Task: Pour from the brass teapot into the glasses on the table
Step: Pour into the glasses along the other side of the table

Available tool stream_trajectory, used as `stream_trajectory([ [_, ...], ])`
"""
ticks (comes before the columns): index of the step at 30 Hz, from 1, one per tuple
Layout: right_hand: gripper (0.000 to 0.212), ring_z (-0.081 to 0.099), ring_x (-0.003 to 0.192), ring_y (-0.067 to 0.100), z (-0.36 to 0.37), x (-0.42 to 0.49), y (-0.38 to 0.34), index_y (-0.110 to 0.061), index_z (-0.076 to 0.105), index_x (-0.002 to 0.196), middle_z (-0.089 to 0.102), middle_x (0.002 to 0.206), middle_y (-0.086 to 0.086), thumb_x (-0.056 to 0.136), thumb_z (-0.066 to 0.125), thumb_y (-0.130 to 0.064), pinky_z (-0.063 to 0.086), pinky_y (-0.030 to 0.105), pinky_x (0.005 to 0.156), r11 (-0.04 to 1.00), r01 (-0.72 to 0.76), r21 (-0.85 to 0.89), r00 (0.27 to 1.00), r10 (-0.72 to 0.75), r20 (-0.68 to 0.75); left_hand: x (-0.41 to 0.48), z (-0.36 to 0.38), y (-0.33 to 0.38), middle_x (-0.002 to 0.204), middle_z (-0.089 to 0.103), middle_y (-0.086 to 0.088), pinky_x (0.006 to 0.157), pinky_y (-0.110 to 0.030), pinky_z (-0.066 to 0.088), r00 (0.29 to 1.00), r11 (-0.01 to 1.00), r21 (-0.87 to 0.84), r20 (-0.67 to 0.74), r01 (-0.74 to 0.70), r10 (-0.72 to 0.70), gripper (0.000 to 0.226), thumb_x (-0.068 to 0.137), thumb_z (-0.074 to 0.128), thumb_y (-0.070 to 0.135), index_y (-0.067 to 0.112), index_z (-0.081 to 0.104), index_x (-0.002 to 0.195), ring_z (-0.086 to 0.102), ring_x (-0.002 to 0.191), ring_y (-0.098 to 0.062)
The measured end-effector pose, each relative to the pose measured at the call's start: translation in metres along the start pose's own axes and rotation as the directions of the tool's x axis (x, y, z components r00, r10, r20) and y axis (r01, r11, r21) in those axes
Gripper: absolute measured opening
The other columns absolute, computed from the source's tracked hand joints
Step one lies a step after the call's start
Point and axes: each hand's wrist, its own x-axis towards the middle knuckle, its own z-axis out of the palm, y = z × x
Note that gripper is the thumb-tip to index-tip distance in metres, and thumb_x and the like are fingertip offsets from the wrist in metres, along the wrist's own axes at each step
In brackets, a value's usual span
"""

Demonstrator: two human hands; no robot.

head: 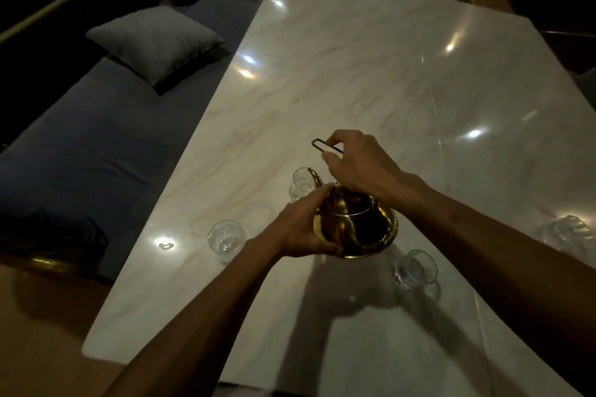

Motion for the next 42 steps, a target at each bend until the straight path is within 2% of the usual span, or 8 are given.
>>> stream_trajectory([
  [6,0.049,0.063,0.110,0.026,-0.001,-0.027,-0.005,-0.012,0.051,0.139,0.060,0.131,0.015,0.093,0.061,-0.026,0.044,0.022,0.075,0.991,0.131,-0.008,0.991,-0.131,0.007,-0.028,0.017,0.008,0.154,0.039,0.007,0.111,-0.039,0.040,0.989,1.000,0.012,-0.146,-0.001,0.003,0.116,0.059,0.087,0.056,0.035,0.021,0.152,0.042,0.137,-0.016],
  [11,0.046,0.066,0.102,0.027,0.006,-0.040,-0.013,-0.006,0.054,0.132,0.066,0.119,0.016,0.089,0.065,-0.018,0.048,0.022,0.073,0.964,0.258,-0.068,0.966,-0.256,0.045,-0.057,0.029,0.013,0.151,0.041,0.006,0.107,-0.027,0.036,0.959,0.999,-0.016,-0.282,0.032,-0.035,0.112,0.060,0.089,0.051,0.038,0.023,0.149,0.037,0.131,-0.003],
  [15,0.036,0.068,0.096,0.026,0.017,-0.049,-0.026,-0.005,0.063,0.122,0.070,0.111,0.015,0.091,0.065,-0.022,0.054,0.030,0.078,0.921,0.381,-0.082,0.924,-0.377,0.059,-0.079,0.034,0.010,0.148,0.044,0.005,0.107,-0.028,0.038,0.928,0.997,-0.052,-0.365,0.058,-0.073,0.112,0.059,0.089,0.051,0.034,0.026,0.149,0.042,0.130,-0.007],
  [22,0.040,0.067,0.099,0.026,0.046,-0.049,-0.056,-0.010,0.061,0.131,0.068,0.120,0.013,0.094,0.061,-0.028,0.048,0.025,0.076,0.846,0.517,-0.129,0.851,-0.493,0.178,-0.112,0.037,0.001,0.145,0.048,0.006,0.097,-0.008,0.034,0.875,0.983,-0.147,-0.453,0.114,-0.169,0.105,0.060,0.090,0.047,0.038,0.029,0.144,0.043,0.121,0.001],
  [26,0.039,0.069,0.094,0.027,0.062,-0.045,-0.075,-0.008,0.063,0.128,0.070,0.117,0.014,0.094,0.062,-0.027,0.051,0.027,0.076,0.811,0.563,-0.158,0.815,-0.513,0.268,-0.123,0.039,-0.005,0.146,0.047,0.005,0.106,-0.031,0.043,0.853,0.967,-0.197,-0.466,0.160,-0.236,0.106,0.061,0.089,0.049,0.032,0.030,0.148,0.047,0.124,-0.008],
  [30,0.037,0.070,0.091,0.028,0.076,-0.040,-0.088,-0.006,0.067,0.123,0.071,0.112,0.015,0.092,0.064,-0.026,0.052,0.028,0.076,0.774,0.602,-0.198,0.786,-0.530,0.319,-0.130,0.039,-0.016,0.145,0.048,0.007,0.105,-0.040,0.047,0.848,0.957,-0.222,-0.456,0.186,-0.271,0.108,0.059,0.087,0.056,0.033,0.030,0.149,0.050,0.125,-0.012],
  [38,0.031,0.070,0.080,0.027,0.097,-0.029,-0.103,-0.002,0.070,0.113,0.073,0.101,0.016,0.091,0.064,-0.024,0.056,0.030,0.074,0.727,0.643,-0.241,0.750,-0.533,0.393,-0.136,0.032,-0.025,0.147,0.045,0.006,0.099,-0.027,0.042,0.836,0.932,-0.295,-0.440,0.211,-0.328,0.099,0.064,0.089,0.045,0.047,0.025,0.139,0.046,0.119,-0.003],
  [42,0.033,0.069,0.083,0.026,0.103,-0.026,-0.108,-0.003,0.068,0.118,0.072,0.103,0.015,0.092,0.063,-0.023,0.048,0.024,0.069,0.726,0.641,-0.249,0.747,-0.516,0.418,-0.137,0.032,-0.027,0.147,0.045,0.004,0.101,-0.032,0.043,0.830,0.917,-0.333,-0.429,0.220,-0.355,0.101,0.065,0.088,0.043,0.038,0.028,0.146,0.044,0.118,-0.003],
])
